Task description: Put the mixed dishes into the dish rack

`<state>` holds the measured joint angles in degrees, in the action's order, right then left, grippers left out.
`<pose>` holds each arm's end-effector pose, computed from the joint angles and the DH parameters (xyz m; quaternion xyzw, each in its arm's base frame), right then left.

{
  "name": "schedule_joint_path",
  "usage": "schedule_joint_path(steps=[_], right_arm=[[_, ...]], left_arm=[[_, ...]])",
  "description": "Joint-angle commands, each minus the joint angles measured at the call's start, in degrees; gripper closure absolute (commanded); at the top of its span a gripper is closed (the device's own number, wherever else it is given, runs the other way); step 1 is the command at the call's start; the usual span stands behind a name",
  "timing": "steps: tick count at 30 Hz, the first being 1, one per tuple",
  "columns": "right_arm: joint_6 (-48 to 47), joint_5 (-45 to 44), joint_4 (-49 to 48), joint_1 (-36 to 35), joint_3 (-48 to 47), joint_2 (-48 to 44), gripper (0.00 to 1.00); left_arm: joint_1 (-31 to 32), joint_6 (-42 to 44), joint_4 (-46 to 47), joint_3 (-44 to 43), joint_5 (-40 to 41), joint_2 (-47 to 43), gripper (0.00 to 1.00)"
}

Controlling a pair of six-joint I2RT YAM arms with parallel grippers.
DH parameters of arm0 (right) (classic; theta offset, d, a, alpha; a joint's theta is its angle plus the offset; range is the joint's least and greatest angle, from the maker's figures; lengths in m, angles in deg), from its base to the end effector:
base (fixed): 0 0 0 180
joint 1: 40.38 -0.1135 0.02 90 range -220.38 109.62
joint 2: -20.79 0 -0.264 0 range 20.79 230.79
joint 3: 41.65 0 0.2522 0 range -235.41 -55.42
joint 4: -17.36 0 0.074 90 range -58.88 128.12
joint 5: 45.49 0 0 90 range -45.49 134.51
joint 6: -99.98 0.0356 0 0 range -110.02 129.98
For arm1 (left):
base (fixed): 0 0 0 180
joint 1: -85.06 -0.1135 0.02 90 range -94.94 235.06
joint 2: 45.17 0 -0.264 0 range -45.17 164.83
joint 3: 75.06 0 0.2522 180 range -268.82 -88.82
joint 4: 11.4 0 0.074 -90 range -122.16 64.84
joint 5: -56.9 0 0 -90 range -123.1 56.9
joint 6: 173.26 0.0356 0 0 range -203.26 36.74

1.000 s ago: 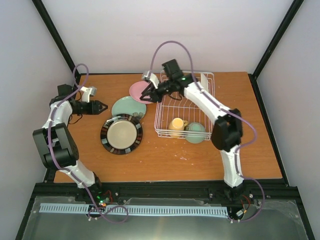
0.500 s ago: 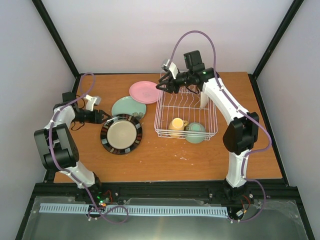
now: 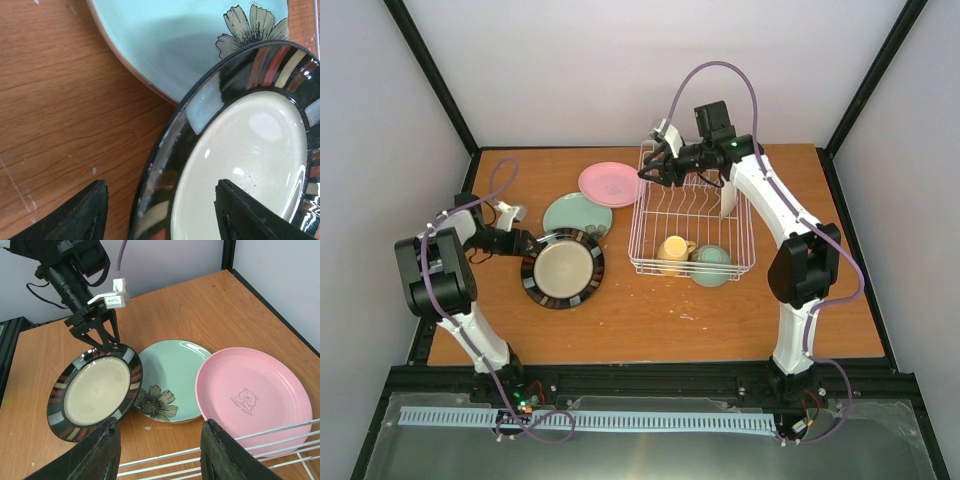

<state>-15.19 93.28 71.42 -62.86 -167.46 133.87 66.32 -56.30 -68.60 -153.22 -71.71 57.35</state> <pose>0.3988 0.1940 0.3476 -0.4909 0.6904 0.3673 0.3840 0.3120 0.0824 0.1665 0.0917 0.9370 -0.2769 0.1920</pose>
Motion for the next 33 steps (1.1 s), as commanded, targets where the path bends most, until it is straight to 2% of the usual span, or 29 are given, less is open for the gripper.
schedule_joint_path(steps=[1, 5, 7, 9, 15, 16, 24, 30, 33], right_arm=[[-1.11, 1.09, 0.49, 0.76, 0.71, 0.64, 0.56], [-0.94, 1.54, 0.49, 0.95, 0.78, 1.33, 0.56], [-0.89, 1.74, 0.37, 1.05, 0.81, 1.49, 0.56], [-0.77, 1.74, 0.31, 1.03, 0.76, 1.77, 0.56], [-0.58, 1.76, 0.25, 1.17, 0.75, 2.5, 0.56], [-0.46, 1.92, 0.18, 1.2, 0.8, 2.58, 0.56], [0.42, 3.28, -0.02, 1.22, 0.77, 3.71, 0.55], [3.33, 7.18, -1.99, 1.21, 0.64, 4.16, 0.54], [5.26, 9.96, -3.75, 1.12, 0.98, 4.1, 0.52]], left_arm=[[-0.33, 2.29, 1.06, -0.55, -0.68, 1.55, 0.41], [-0.33, 2.59, 0.96, -0.55, -3.4, 3.92, 0.42], [-0.33, 2.75, 0.44, -0.78, -4.67, 5.06, 0.47], [-0.33, 2.93, -0.05, -1.25, -5.78, 6.02, 0.56], [-0.33, 4.21, -3.18, -3.38, -10.28, 8.65, 0.96], [-0.33, 4.51, -3.86, -3.73, -11.19, 8.87, 0.99], [-0.33, 6.13, -8.57, -7.06, -15.59, 5.06, 0.99], [-0.33, 6.04, -11.99, -11.73, -17.26, -8.31, 0.99], [-0.33, 7.59, -13.4, -13.93, -20.92, -14.79, 0.99]])
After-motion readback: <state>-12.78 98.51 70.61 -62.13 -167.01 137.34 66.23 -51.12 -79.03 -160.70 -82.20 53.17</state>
